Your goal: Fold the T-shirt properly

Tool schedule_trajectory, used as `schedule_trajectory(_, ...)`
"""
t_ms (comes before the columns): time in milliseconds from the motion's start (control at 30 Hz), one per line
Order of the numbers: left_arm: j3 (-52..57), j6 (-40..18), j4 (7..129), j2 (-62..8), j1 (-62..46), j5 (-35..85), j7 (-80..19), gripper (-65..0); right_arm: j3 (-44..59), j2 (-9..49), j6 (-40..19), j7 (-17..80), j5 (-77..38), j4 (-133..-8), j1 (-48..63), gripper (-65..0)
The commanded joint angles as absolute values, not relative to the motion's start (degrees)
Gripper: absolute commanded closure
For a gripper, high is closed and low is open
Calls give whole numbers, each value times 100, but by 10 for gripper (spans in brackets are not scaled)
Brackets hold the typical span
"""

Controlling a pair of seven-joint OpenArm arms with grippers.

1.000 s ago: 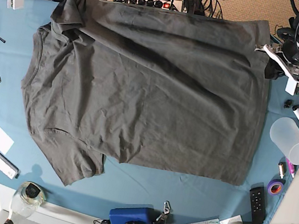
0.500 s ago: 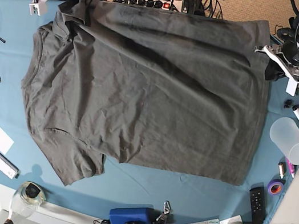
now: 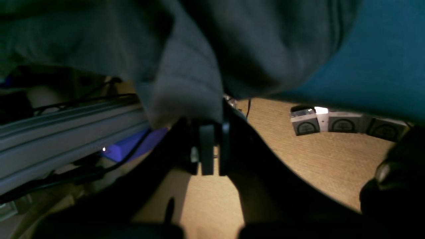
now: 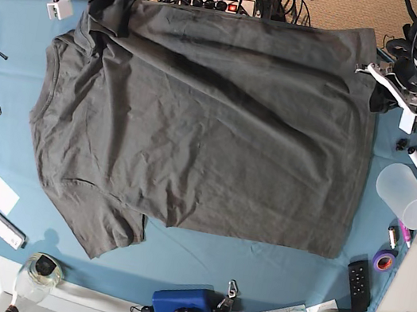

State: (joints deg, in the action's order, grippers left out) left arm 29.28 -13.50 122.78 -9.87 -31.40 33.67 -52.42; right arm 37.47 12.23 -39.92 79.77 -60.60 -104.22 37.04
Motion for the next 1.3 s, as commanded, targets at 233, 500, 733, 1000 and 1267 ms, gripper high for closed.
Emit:
schedule_trajectory(233,2950,-1356,12390,-1033,-3142,3430,-5137,-12,4250,1297,-4000,7950,-6663,-11651,4005,0)
schedule_trajectory(500,2950,-1356,12390,-1033,-3142,3430,-5140,-12,4851,1302,-4000,7915,-6665,-12881,3999,0)
schedule_trajectory(733,2950,-1356,12390,-1033,-3140,3433,-5137,-12,4849,1299,-4000,7791,-6608,-12899,3704,0)
schedule_trajectory(1000,2950,-1361,12390,-1033,-3142,3485,-5140,-12,4849,1297,-4000,7516,-6077,-12890,3205,0)
schedule_trajectory(1267,2950,-2552,12390,-1031,-3148,4075,-5186,-265,4849,1297,-4000,7544,-6051,-12890,3208,0)
